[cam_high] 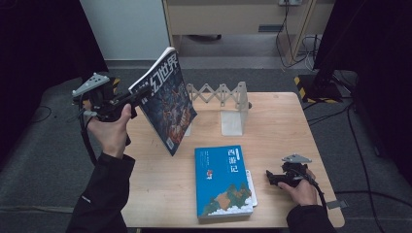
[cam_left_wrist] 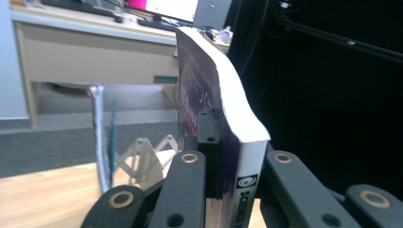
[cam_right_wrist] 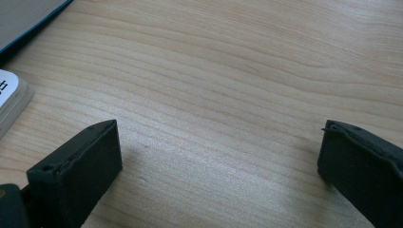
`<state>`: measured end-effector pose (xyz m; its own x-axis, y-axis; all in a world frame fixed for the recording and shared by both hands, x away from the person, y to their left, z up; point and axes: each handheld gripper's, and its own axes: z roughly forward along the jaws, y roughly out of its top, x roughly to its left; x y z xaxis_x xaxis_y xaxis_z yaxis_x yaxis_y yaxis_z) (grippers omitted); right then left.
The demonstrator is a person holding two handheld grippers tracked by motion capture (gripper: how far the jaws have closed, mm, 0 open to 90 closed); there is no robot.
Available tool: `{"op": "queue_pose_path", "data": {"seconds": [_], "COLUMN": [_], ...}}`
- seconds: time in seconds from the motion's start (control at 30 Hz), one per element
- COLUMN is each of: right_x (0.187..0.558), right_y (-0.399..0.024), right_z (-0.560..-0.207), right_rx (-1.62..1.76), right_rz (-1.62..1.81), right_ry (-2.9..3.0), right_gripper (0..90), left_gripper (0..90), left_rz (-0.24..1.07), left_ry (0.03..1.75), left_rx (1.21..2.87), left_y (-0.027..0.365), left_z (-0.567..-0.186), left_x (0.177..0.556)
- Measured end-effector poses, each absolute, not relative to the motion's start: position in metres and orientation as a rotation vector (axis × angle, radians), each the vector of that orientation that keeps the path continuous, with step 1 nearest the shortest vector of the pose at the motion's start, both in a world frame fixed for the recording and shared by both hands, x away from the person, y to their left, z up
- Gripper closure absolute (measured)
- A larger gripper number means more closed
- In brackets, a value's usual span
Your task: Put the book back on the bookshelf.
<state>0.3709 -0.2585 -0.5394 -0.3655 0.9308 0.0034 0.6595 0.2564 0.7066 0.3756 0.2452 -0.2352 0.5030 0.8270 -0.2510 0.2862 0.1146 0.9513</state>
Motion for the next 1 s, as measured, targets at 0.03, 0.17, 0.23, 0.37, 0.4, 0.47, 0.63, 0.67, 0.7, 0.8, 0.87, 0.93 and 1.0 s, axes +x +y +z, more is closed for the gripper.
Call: {"op": "queue_pose_path", "data": {"seconds": [0.03, 0.17, 0.23, 0.37, 0.4, 0.47, 0.63, 0.67, 0.7, 0.8, 0.87, 0.93, 1.0], "right_x": [0.371, 0.371, 0.371, 0.371, 0.371, 0.371, 0.371, 0.371, 0.371, 0.371, 0.371, 0.371, 0.371], "right_y": [-0.259, -0.259, -0.259, -0.258, -0.258, -0.258, -0.258, -0.259, -0.259, -0.259, -0.259, -0.259, -0.259], "right_z": [-0.539, -0.539, -0.539, -0.539, -0.539, -0.539, -0.539, -0.539, -0.539, -0.539, -0.539, -0.539, -0.539], "right_rx": [1.445, 1.445, 1.445, 1.445, 1.446, 1.446, 1.445, 1.446, 1.446, 1.445, 1.445, 1.443, 1.444], "right_rz": [0.879, 0.879, 0.879, 0.879, 0.879, 0.879, 0.879, 0.879, 0.879, 0.879, 0.879, 0.879, 0.879], "right_ry": [2.117, 2.117, 2.117, 2.117, 2.117, 2.117, 2.117, 2.119, 2.119, 2.120, 2.119, 2.120, 2.120], "right_gripper": [1.0, 1.0, 1.0, 1.0, 1.0, 1.0, 1.0, 1.0, 1.0, 1.0, 1.1, 1.0, 1.1], "left_gripper": [82.3, 82.3, 82.3, 82.3, 82.3, 82.3, 82.3, 82.3, 82.3, 82.3, 82.3, 82.3, 82.3], "left_rz": [0.531, 0.566, 0.585, 0.633, 0.644, 0.661, 0.689, 0.689, 0.696, 0.706, 0.710, 0.715, 0.715], "left_ry": [1.035, 1.058, 1.071, 1.096, 1.101, 1.110, 1.133, 1.137, 1.143, 1.157, 1.163, 1.172, 1.180], "left_rx": [1.452, 1.444, 1.439, 1.442, 1.447, 1.444, 1.435, 1.437, 1.440, 1.446, 1.452, 1.453, 1.449], "left_y": [0.245, 0.247, 0.247, 0.244, 0.242, 0.239, 0.232, 0.231, 0.228, 0.222, 0.218, 0.215, 0.212], "left_z": [-0.234, -0.230, -0.229, -0.228, -0.228, -0.229, -0.234, -0.235, -0.237, -0.242, -0.246, -0.250, -0.253], "left_x": [0.377, 0.383, 0.387, 0.396, 0.398, 0.402, 0.413, 0.416, 0.419, 0.428, 0.433, 0.437, 0.440]}}
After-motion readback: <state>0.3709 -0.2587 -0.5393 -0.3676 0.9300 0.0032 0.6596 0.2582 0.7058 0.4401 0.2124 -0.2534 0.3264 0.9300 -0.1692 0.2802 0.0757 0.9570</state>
